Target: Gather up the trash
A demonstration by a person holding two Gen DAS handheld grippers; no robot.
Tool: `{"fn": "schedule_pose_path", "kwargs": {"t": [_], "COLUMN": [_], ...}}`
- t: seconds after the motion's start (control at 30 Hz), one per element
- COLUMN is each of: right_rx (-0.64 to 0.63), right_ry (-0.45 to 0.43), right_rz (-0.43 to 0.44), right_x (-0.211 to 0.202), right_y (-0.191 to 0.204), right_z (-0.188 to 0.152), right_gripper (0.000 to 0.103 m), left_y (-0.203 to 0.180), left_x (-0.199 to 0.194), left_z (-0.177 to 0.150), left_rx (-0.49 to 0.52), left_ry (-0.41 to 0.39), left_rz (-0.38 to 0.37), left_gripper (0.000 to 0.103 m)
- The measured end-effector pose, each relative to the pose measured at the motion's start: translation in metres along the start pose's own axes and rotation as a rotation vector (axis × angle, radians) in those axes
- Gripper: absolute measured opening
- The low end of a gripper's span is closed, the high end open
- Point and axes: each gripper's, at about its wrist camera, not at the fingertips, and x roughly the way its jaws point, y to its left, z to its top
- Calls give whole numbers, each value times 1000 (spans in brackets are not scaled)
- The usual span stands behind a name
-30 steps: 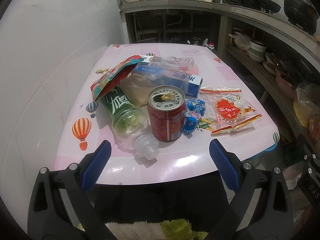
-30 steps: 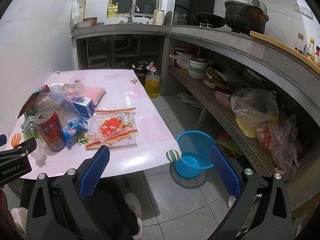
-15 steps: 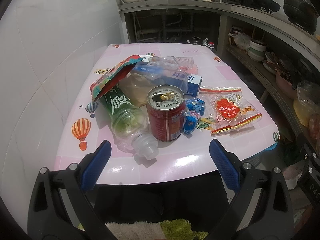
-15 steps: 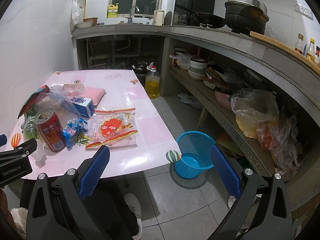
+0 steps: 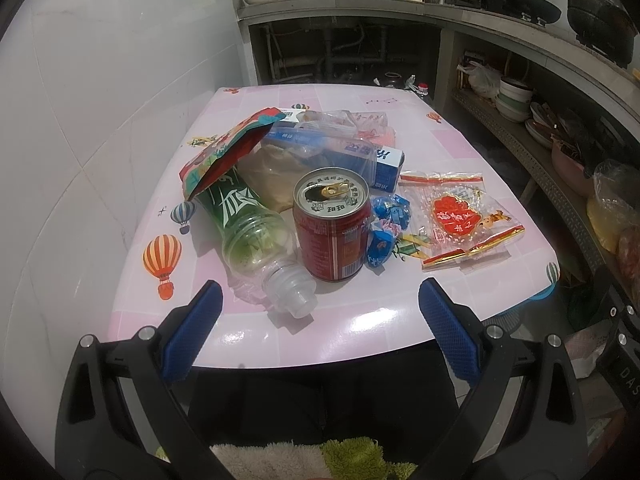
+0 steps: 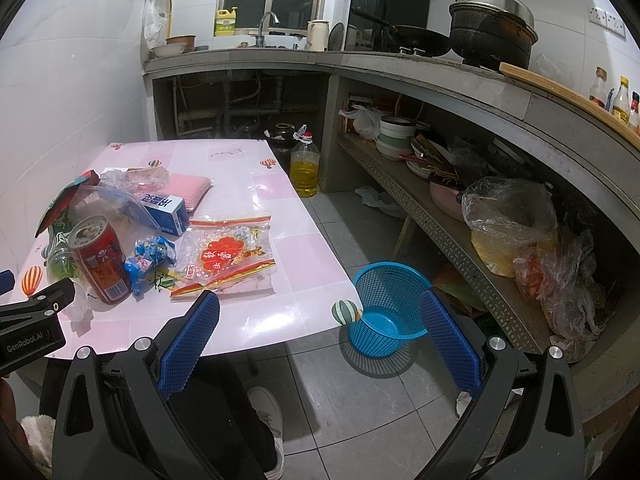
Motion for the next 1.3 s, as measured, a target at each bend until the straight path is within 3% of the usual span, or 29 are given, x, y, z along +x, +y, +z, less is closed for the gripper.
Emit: {"fn": "schedule_pose_path", "kwargs": {"t": [0.83,1.17,1.3], "right_rx": [7,77,76], "right_ry": [6,110,116], "right_rz": [11,139,93], "right_x": [4,23,25], "right_y": [4,-1,1], "right_z": [-1,-5,2], "right_gripper": [98,98,98], "left_y": [3,20,32], "left_x": [5,12,18], "left_z": [-6,-3,2], "left_rx": [4,-7,-13], "left_ry": [11,19,22], "left_rz": [4,2,-7], "left_gripper": [95,94,95]}}
